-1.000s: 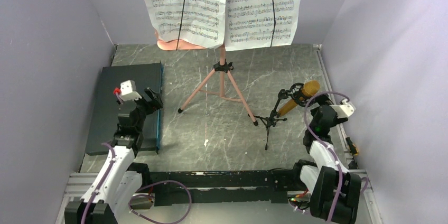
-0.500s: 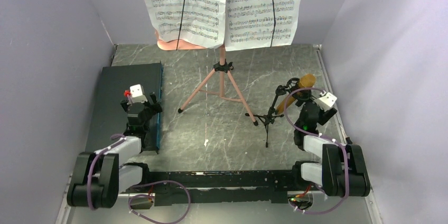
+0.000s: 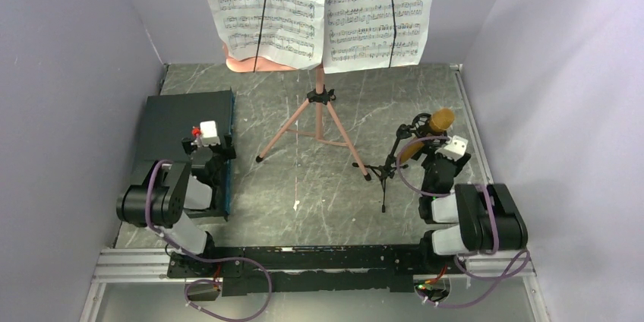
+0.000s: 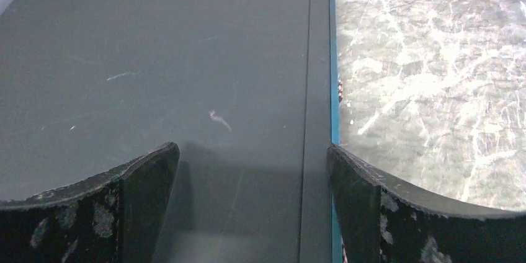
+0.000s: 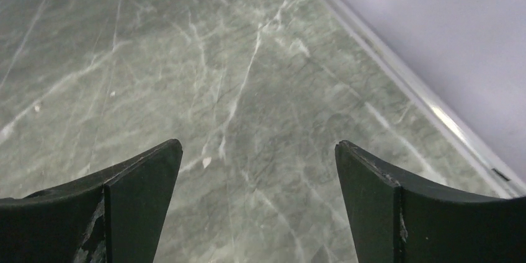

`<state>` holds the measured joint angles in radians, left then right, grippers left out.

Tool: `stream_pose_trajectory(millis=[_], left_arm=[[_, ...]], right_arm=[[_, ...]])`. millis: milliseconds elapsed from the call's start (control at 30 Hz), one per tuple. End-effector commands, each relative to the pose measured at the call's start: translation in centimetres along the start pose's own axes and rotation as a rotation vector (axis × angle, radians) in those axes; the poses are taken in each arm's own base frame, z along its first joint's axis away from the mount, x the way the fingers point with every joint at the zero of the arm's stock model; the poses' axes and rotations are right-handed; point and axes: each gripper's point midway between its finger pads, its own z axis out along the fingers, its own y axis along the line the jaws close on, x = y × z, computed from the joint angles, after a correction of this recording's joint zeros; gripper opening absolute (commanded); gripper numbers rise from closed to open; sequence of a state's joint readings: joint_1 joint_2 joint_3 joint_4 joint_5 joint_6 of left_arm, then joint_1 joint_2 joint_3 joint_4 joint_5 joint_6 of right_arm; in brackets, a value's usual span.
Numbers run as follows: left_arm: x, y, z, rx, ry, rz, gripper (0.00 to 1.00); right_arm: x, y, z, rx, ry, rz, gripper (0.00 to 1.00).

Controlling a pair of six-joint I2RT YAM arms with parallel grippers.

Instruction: Set up the instrument practice props

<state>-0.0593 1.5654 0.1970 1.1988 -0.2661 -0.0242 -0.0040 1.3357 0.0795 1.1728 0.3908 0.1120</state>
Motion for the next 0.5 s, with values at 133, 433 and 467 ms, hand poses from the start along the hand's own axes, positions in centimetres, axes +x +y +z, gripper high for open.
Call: stream_pose_trajectory(millis=[133,433,467], left_arm=[[0.0,-0.8,2.3,0.04,0.038,0.07,0.94],[0.1,0.2,3.0,-0.027,0.058,0.044,0.94],[0.1,0.5,3.1,-0.047,0.062,0.045,0.94]], right_arm=[[-1.4,3.5,0.8,-0.111,-0.08,-0.053,1.0],[-0.8,3.8,2.6,-0.068,-0.018,-0.08,1.0],[-0.7,3.9,2.6,-0.068,-0.011,-0.08,1.0]])
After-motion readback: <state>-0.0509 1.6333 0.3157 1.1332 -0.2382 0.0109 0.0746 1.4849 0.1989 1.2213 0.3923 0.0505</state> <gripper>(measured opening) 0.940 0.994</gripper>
